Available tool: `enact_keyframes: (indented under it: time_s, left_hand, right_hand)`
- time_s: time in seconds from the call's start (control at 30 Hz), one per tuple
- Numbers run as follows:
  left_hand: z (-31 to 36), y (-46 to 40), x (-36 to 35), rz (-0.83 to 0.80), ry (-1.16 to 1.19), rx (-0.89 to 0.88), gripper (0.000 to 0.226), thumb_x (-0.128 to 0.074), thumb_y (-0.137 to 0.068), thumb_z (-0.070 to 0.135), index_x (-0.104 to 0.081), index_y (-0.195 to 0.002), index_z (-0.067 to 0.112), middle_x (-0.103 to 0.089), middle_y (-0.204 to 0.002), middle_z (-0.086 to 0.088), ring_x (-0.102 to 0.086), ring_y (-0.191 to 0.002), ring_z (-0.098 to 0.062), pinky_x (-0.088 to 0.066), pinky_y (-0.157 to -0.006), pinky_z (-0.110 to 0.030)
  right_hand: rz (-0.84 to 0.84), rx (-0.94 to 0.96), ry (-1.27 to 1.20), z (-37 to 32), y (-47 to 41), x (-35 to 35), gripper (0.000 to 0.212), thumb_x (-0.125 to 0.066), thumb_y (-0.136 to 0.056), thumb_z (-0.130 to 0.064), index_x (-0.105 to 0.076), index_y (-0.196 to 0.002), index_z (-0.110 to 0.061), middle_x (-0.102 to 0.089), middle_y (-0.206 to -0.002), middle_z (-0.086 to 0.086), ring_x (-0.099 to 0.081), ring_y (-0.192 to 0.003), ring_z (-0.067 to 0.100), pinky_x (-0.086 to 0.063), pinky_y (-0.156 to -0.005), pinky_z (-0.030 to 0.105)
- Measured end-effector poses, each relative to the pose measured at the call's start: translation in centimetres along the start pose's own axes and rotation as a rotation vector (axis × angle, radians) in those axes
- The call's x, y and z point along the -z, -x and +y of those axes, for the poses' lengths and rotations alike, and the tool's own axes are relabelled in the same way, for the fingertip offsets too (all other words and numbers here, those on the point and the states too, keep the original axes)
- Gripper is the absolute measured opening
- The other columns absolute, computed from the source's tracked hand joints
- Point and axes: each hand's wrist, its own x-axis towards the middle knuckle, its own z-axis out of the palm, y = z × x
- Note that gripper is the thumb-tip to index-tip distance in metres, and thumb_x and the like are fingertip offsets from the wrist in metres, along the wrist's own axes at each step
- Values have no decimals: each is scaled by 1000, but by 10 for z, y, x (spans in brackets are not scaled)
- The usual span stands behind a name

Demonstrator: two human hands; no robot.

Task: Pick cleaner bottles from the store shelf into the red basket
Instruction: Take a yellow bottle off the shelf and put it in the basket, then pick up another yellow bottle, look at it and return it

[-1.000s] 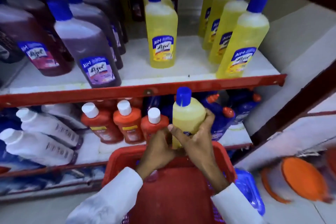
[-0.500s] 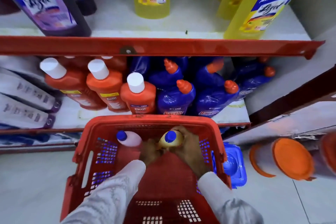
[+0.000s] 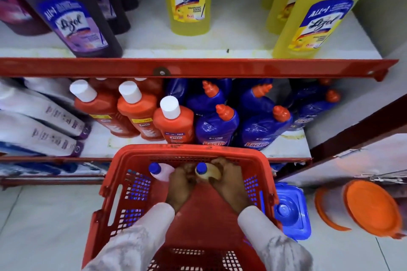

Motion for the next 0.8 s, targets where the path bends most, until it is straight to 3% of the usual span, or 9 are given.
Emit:
enact_keyframes:
  time_s: [0.1,0.17,0.23,0.33,0.47,0.53,0.63,0.7,0.8]
  left_hand:
    - [42,18,43,172,7,-194,41,-57,-72,-12,-70,-98,17,-72,-90,8,-67,-79,-11,-46,-71,-5]
    - [75,28,71,334,-132,-439,33,-64,-74,6,-69,-100,26,-71,-101,10,-64,-88,-6,-48,-80,-13]
    - [111,34,93,510,-221,-679,25,-64,-80,20,-65,-102,31,-64,-114,9,-60,-103,-12,-47,-90,-26]
    - [165,28,110,710,-371,-868,30,-64,-84,33,-60,-114,31,-55,-132,3,-51,-119,-23,-39,-97,-40]
    - [214,7,115,755,-500,-910,50,-59,-83,43,-50,-129,27,-38,-149,-7,-35,-138,-30,-29,-113,-51]
    - [229,-4,110,710,-524,-872,50,-59,-82,43,-49,-128,26,-36,-150,-11,-33,-139,-32,-26,-116,-55]
    - [240,-19,100,625,-563,-815,47,-57,-81,45,-52,-124,26,-41,-145,-11,-36,-137,-32,-27,-117,-54]
    - [241,-27,96,597,-573,-791,42,-55,-82,47,-55,-117,26,-51,-136,-7,-44,-129,-29,-35,-111,-51]
    - [237,-33,94,596,-618,-777,37,-51,-84,50,-57,-112,27,-61,-121,1,-52,-114,-25,-41,-96,-44]
  right_hand:
    - [110,141,-8,-35,3,36,37,-72,-71,-5,-73,-101,-26,-76,-90,-11,-71,-82,1,-57,-82,23]
    - [252,278,-55,-66,4,66,32,-71,-77,-5,-71,-98,-29,-73,-87,-15,-70,-78,-3,-53,-72,10]
    - [447,402,-124,-103,3,98,23,-72,-84,-10,-70,-97,-29,-72,-89,-13,-70,-76,2,-54,-67,12]
    - [807,604,-95,-146,-6,140,24,-71,-86,-11,-67,-108,-19,-68,-103,-4,-67,-93,15,-55,-85,29]
    - [1225,575,-16,-173,-31,179,63,-81,-73,-17,-53,-128,-3,-57,-135,17,-50,-126,35,-36,-111,46]
    - [1243,442,-65,-179,-47,192,87,-86,-67,-27,-43,-139,-3,-49,-145,20,-43,-135,37,-34,-113,54]
    - [1090,286,-200,-185,-72,208,115,-91,-62,-37,-24,-152,-12,-43,-152,19,-41,-137,40,-37,-112,57]
    - [976,272,-323,-189,-86,217,119,-93,-62,-34,-18,-154,-20,-47,-148,16,-47,-131,38,-45,-107,53]
    - [924,317,-388,-190,-96,228,108,-91,-67,-22,-25,-152,-17,-44,-147,12,-49,-131,30,-50,-104,45]
